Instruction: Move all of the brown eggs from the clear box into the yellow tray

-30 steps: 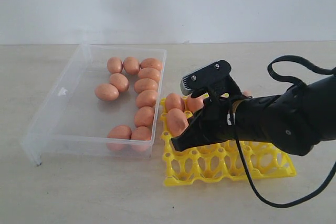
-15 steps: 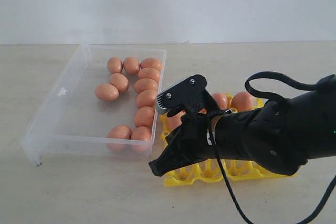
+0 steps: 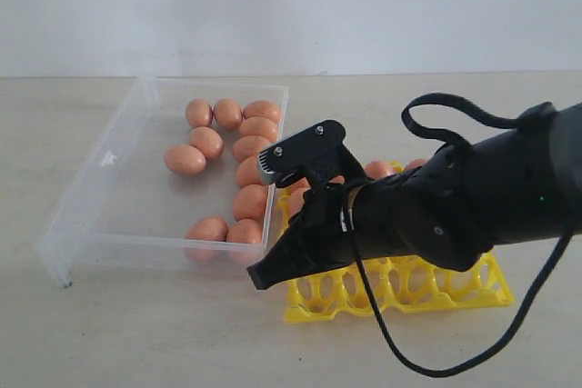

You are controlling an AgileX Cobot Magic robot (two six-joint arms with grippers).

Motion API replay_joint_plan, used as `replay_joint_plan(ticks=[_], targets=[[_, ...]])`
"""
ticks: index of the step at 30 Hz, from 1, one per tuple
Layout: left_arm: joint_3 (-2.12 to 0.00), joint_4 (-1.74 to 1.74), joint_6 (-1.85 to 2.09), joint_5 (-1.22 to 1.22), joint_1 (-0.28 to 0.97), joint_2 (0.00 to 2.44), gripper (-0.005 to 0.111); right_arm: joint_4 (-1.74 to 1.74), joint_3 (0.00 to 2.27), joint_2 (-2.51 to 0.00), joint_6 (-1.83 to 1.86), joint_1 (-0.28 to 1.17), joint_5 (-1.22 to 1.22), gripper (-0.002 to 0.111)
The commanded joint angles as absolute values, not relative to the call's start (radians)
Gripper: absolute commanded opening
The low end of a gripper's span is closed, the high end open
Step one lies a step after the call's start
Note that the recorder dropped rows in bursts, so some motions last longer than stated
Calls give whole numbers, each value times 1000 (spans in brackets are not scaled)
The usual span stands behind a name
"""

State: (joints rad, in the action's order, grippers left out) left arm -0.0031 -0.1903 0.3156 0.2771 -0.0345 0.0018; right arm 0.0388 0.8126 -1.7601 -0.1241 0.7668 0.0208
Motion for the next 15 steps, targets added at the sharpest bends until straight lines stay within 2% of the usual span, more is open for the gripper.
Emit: replay_joint_plan(ticks=[1, 11, 15], targets=[[0, -198, 306, 260, -26, 0, -4, 35, 830, -1776, -112, 738, -7, -1], [0, -198, 306, 260, -26, 0, -4, 62, 820, -1663, 253, 730, -65, -1], [0, -198, 306, 260, -26, 0, -4, -18, 820, -1646, 143, 730, -57, -1]])
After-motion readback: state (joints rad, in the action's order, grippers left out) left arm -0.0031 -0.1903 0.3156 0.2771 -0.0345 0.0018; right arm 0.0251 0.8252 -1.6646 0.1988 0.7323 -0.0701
